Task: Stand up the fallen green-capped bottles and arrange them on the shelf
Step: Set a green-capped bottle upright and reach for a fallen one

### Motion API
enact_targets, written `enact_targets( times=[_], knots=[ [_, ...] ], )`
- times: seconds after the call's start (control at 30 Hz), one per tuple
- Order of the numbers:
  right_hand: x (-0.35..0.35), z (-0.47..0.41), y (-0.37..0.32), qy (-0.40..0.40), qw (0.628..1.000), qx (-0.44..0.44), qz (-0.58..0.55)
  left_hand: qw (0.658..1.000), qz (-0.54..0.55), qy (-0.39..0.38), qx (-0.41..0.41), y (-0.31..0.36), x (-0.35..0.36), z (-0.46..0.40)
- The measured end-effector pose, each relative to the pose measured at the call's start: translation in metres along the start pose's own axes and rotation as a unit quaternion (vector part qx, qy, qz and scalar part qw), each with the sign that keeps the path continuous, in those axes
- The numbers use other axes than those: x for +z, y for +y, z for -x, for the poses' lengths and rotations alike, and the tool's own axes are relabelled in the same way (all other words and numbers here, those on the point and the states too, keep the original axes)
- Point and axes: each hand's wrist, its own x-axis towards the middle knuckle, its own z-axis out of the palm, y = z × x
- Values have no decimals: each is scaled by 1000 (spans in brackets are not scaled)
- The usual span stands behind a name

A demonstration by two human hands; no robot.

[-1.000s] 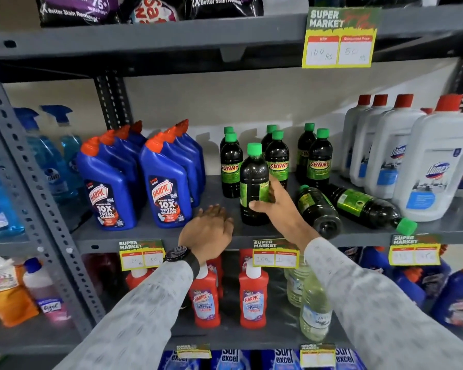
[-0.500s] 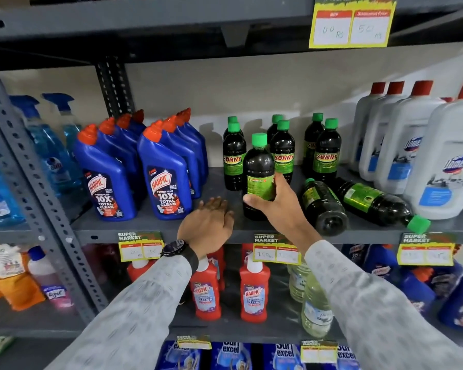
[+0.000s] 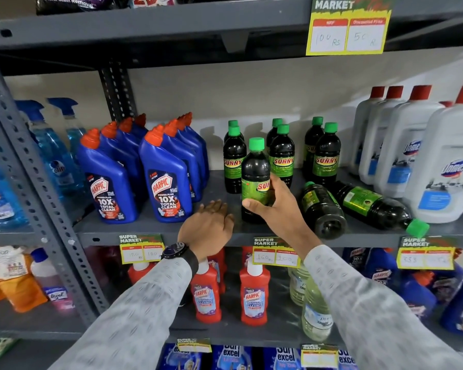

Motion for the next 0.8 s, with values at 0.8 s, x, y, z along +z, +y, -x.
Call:
enact_targets(
  times=[0.8],
  knots=[
    [7, -2, 15, 17, 998, 36, 46, 1000, 0, 10, 4, 3, 1, -1]
  ],
)
